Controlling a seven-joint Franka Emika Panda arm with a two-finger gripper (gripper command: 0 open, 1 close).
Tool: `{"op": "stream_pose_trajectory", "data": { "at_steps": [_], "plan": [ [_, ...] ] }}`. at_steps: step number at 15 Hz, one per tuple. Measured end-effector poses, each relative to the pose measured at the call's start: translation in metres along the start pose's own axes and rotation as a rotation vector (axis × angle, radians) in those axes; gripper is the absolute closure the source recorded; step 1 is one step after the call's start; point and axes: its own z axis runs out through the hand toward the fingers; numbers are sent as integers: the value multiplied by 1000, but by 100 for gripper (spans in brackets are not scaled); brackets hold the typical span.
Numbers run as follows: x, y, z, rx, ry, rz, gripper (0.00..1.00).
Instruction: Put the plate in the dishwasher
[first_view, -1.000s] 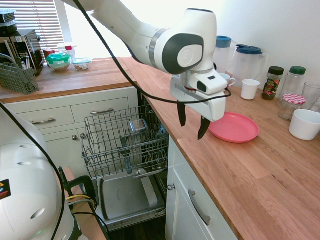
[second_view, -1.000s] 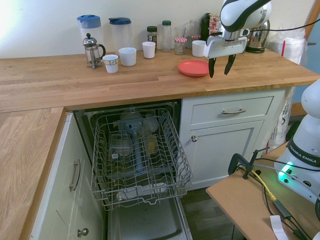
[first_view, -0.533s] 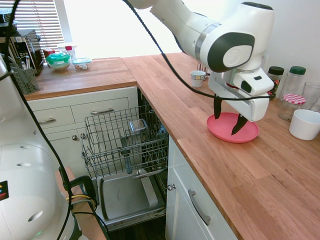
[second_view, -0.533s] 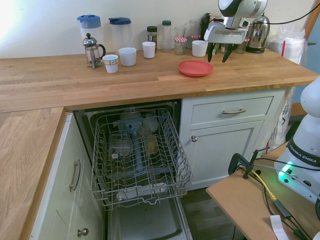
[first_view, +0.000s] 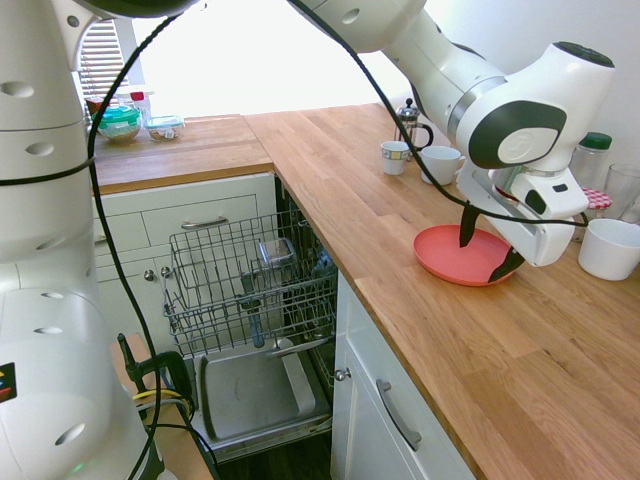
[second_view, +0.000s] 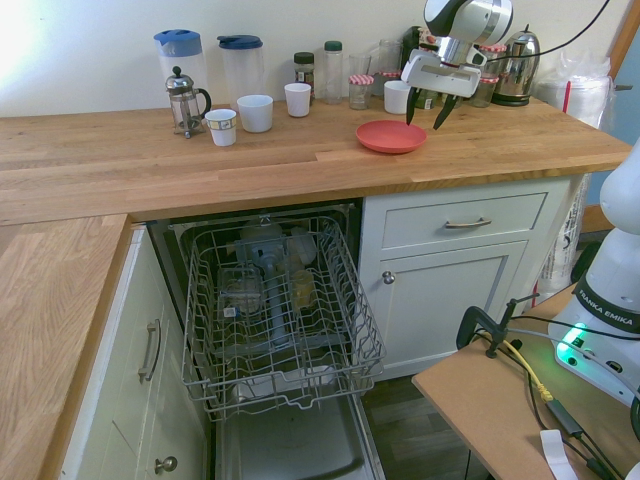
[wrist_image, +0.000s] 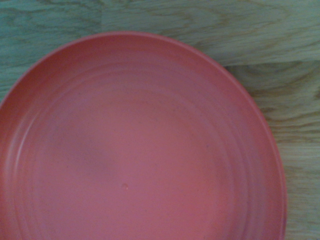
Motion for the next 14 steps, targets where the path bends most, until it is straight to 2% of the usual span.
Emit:
{"op": "stream_pose_trajectory", "data": {
  "at_steps": [7,8,14],
  "plan": [
    [22,-1,25,20,-55,20,0],
    [23,0,26,24,-60,20,100],
    [25,-2,32,33,-74,4,100]
  ]
}}
